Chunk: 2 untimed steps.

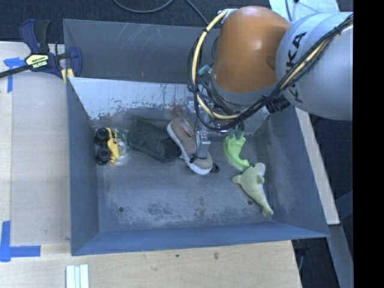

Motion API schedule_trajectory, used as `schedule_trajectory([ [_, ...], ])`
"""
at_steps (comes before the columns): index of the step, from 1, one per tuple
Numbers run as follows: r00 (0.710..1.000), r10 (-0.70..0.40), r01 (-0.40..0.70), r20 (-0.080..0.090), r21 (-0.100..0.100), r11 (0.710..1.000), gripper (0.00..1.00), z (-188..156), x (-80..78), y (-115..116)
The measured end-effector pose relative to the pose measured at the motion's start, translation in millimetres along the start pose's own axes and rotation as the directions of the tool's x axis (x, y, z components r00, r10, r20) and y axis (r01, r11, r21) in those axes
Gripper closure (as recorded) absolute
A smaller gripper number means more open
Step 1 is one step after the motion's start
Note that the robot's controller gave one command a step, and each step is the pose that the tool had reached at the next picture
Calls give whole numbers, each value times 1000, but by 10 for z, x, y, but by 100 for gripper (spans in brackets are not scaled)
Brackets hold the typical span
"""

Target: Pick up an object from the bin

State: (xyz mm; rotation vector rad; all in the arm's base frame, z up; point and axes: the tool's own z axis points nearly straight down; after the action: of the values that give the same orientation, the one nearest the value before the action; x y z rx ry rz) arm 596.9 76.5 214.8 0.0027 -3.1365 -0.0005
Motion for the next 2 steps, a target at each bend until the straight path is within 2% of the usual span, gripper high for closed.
schedule_trajectory([
  [1, 1000, 2, -2, 9, 0, 1000, 0, -51, -16, -4],
  [2, 994, 106, -106, 11, -2, 994, 0, 311, -66, 254],
])
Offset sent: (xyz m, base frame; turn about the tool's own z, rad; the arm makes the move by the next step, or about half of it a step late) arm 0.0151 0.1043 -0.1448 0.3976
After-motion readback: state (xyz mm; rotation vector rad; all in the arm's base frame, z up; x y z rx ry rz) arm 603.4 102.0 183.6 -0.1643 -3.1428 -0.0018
